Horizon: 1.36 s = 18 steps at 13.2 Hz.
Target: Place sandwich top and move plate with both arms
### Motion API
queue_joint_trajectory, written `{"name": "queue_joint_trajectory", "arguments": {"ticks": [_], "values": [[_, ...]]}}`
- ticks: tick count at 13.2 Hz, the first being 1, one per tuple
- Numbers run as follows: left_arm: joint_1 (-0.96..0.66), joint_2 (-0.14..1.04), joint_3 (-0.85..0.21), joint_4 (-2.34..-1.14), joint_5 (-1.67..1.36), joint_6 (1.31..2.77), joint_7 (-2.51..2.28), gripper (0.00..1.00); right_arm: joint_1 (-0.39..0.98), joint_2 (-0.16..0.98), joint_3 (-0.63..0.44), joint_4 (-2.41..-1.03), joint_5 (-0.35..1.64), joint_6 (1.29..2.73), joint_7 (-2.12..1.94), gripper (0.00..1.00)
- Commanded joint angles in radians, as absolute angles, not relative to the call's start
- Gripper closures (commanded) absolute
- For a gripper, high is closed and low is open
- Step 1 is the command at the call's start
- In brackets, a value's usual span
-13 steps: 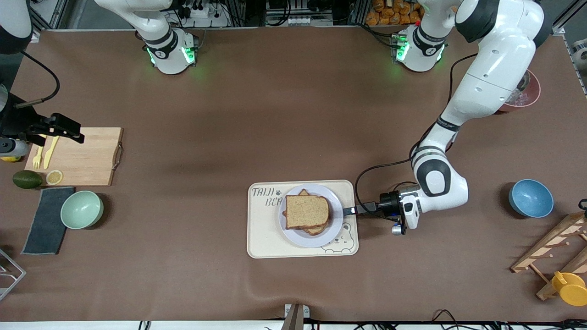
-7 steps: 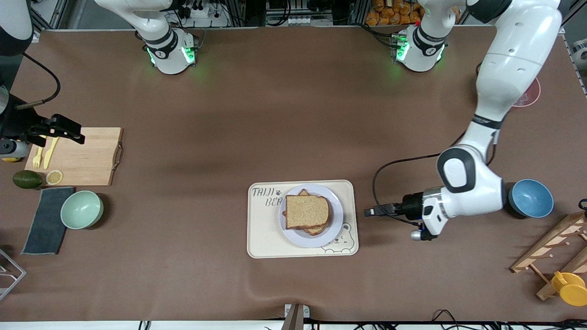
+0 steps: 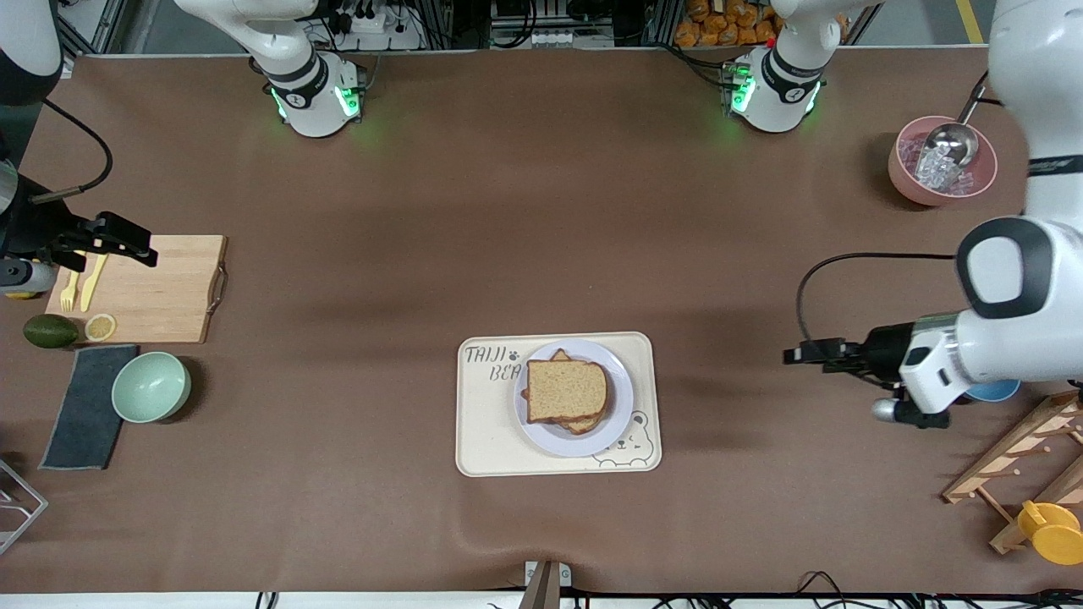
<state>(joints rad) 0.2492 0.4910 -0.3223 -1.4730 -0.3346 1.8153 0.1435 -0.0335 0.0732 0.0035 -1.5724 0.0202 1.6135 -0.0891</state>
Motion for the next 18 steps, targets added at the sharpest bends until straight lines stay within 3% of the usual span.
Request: {"name": "queue_joint_trajectory", "arguments": {"ticks": [1, 4, 11, 14, 18], "values": [[0.242, 0.404, -0.319, -1.476, -0.145, 1.735, 0.08, 0.0, -0.044, 0.067, 0.012, -1.583, 0.018, 1.618, -0.077, 0.0], [0.239, 0.292, -0.322, -1.476, 0.066, 1.678, 0.081, 0.0, -0.046, 0.067, 0.012, -1.589, 0.018, 1.623, -0.078, 0.0], [0.295, 0.086, -0.321, -1.486, 0.06, 1.54, 0.065, 0.0, -0.048, 0.072, 0.012, -1.592, 0.018, 1.624, -0.08, 0.0], [0.295, 0.052, -0.322, -1.493, 0.058, 1.516, 0.022, 0.0, -0.048, 0.074, 0.012, -1.592, 0.018, 1.624, -0.08, 0.0], [0.126, -0.011, -0.18, -1.554, 0.057, 1.517, -0.08, 0.0, -0.048, 0.081, 0.012, -1.594, 0.02, 1.626, -0.081, 0.0]]}}
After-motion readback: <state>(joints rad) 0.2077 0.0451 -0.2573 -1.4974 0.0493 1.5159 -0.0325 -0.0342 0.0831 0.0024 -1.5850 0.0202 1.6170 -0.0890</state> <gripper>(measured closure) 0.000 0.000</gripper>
